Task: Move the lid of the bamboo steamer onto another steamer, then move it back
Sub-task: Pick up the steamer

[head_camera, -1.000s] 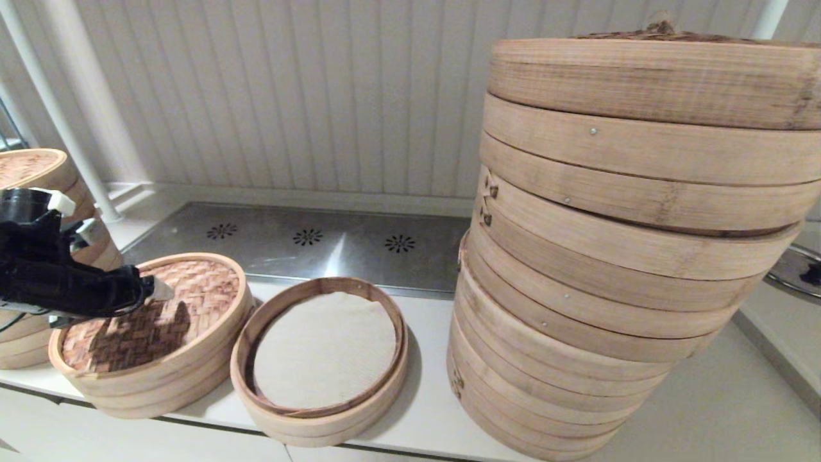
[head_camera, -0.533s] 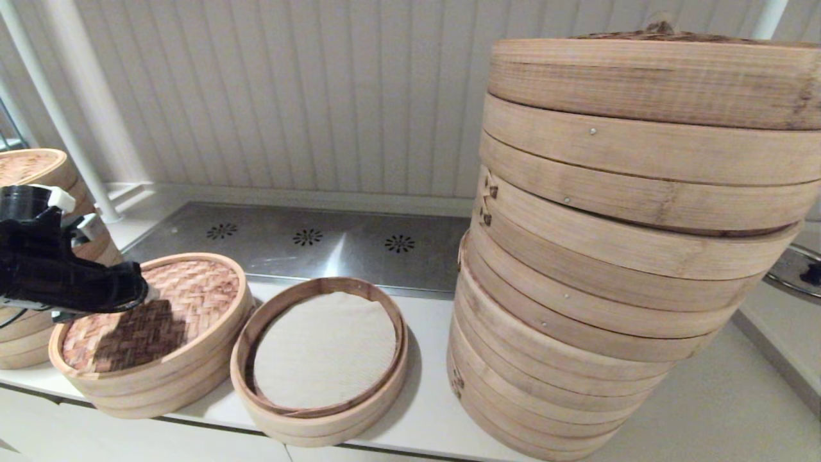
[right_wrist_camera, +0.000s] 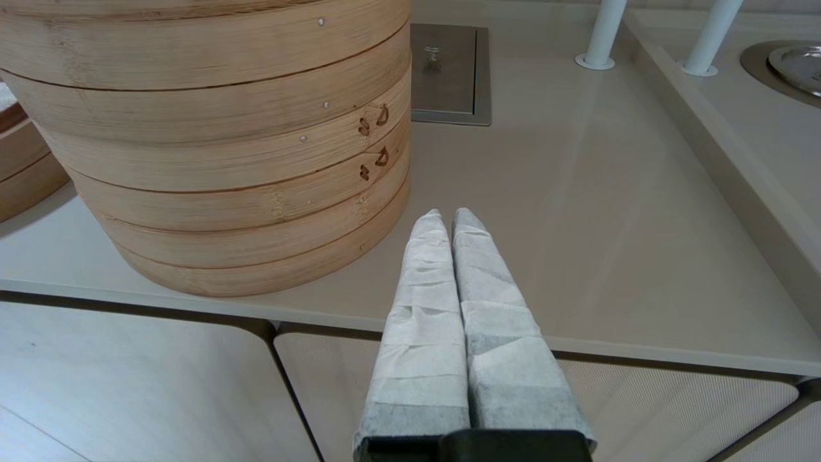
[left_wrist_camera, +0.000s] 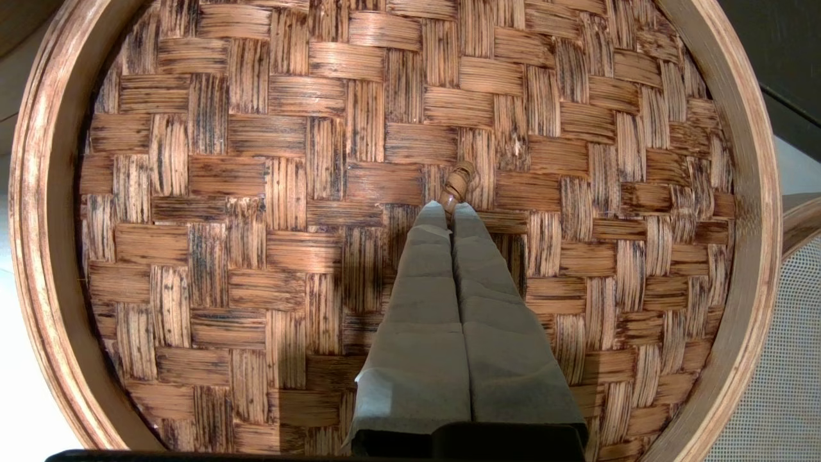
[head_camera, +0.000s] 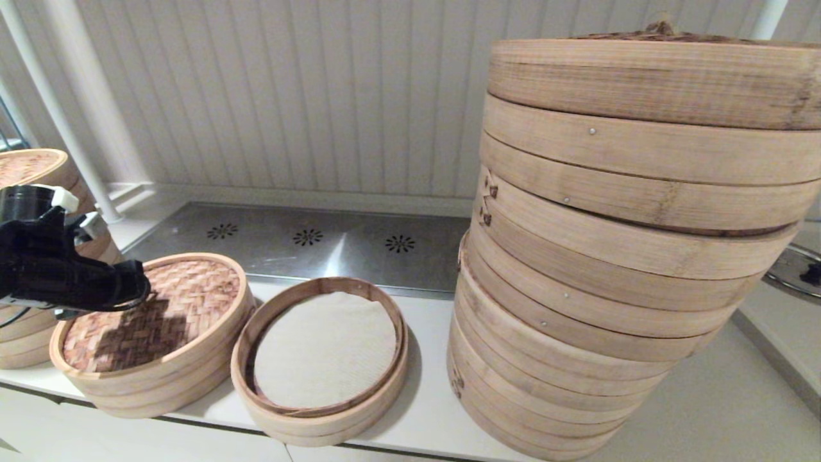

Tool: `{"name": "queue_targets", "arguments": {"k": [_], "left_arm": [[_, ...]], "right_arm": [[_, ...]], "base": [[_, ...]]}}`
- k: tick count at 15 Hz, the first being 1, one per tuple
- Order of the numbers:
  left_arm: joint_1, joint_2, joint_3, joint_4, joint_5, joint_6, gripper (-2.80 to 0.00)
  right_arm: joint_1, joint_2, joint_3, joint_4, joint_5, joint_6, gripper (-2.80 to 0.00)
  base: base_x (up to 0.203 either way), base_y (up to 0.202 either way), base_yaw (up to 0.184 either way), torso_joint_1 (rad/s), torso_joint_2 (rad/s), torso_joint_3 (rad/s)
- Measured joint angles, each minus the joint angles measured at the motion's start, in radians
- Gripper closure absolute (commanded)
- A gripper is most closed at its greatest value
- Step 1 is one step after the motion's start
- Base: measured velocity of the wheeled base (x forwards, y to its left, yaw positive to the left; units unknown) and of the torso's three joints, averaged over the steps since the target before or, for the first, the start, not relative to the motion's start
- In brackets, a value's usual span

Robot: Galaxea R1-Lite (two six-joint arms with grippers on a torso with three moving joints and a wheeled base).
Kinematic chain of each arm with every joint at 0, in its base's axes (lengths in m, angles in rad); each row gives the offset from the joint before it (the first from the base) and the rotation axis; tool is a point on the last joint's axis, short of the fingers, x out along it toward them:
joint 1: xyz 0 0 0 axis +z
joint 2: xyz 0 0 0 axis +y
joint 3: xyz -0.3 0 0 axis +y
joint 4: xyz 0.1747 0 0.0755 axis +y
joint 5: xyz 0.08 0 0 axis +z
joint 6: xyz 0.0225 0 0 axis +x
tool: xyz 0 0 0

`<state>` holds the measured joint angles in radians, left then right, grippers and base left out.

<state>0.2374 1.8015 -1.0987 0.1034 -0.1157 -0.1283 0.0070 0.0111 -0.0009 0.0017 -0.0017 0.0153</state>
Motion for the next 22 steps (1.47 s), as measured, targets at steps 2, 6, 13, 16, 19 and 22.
{"name": "queue_targets", "arguments": {"k": [2,6,13,16,19,22], "left_arm": [[-0.001,-0.002,-0.004,0.001,-0.002,0.0,0.0],[-0.003,-0.013,-0.009,0.001,-0.004,-0.003,0.0],[-0.002,-0.023,0.003,-0.004,-0.001,0.0,-2.8],[-0.002,-0.019,0.005,-0.004,-0.003,-0.002,-2.8],[-0.004,-0.012,0.006,-0.002,-0.006,0.0,-2.8],[-0.022,-0.009,0.008,-0.004,0.0,0.002,-2.8]], "right_arm": [[0.0,0.0,0.0,0.0,0.0,0.0,0.0],[0.0,0.0,0.0,0.0,0.0,0.0,0.0],[0.0,0.0,0.0,0.0,0.0,0.0,0.0],[0.0,0.0,0.0,0.0,0.0,0.0,0.0],[0.0,0.0,0.0,0.0,0.0,0.0,0.0],[0.0,0.0,0.0,0.0,0.0,0.0,0.0]], "base": [[0.0,0.0,0.0,0.0,0.0,0.0],[0.0,0.0,0.0,0.0,0.0,0.0],[0.0,0.0,0.0,0.0,0.0,0.0],[0.0,0.0,0.0,0.0,0.0,0.0],[0.0,0.0,0.0,0.0,0.0,0.0],[0.0,0.0,0.0,0.0,0.0,0.0]]}}
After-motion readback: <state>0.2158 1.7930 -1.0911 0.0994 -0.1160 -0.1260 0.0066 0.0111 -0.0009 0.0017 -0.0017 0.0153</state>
